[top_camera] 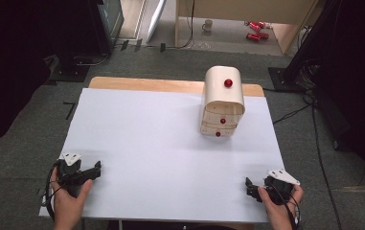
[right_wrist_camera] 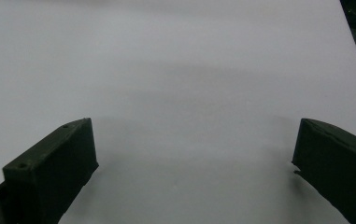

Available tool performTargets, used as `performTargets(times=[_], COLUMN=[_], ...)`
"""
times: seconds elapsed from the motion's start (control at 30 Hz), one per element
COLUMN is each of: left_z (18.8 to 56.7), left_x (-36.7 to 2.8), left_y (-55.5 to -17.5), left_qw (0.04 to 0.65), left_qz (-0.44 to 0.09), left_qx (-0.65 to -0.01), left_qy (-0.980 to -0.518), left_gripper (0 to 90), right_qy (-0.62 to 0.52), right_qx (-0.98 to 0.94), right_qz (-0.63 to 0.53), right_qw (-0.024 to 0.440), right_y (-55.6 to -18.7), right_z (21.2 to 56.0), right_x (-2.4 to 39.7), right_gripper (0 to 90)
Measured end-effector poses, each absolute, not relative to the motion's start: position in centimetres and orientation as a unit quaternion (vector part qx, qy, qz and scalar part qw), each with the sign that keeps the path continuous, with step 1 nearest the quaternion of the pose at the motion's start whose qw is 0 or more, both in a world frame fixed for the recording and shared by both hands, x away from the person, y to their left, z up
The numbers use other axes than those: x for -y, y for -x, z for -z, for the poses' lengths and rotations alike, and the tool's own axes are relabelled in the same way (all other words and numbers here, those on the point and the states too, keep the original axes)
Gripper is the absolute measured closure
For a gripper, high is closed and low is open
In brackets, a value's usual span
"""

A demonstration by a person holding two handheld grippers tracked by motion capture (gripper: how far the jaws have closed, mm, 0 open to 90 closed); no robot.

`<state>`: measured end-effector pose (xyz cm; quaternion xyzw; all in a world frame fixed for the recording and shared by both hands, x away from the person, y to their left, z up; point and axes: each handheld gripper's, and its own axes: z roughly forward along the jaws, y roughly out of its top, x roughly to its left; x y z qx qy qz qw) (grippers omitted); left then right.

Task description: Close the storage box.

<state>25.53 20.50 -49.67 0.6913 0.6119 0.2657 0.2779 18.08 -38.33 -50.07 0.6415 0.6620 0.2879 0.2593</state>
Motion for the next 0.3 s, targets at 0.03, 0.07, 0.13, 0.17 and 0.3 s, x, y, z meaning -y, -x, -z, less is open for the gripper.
performTargets(times=[0.03, 0.07, 0.13, 0.17, 0.3], left_z=[49.67, 49.67, 49.67, 49.67, 49.68], left_x=[-20.50, -20.49, -20.49, -20.50, -20.49], left_y=[-25.53, -25.53, -25.53, -25.53, -25.53], left_qw=[0.278, 0.278, 0.278, 0.278, 0.278], left_qz=[-0.266, -0.266, -0.266, -0.266, -0.266], left_qx=[-0.612, -0.612, -0.612, -0.612, -0.612], left_qy=[-0.691, -0.691, -0.691, -0.691, -0.691], left_gripper=[11.3, 11.4, 11.3, 11.3, 11.3], right_qy=[-0.642, -0.642, -0.639, -0.637, -0.638], right_qx=[-0.663, -0.663, -0.664, -0.667, -0.664], right_qz=[-0.286, -0.284, -0.284, -0.283, -0.285], right_qw=[0.259, 0.260, 0.262, 0.264, 0.266], right_y=[-18.06, -18.04, -18.03, -18.04, -17.95], right_z=[50.26, 50.31, 50.33, 50.38, 50.46], right_x=[38.36, 38.34, 38.21, 38.13, 38.09], right_gripper=[0.0, 0.0, 0.0, 0.0, 0.0])
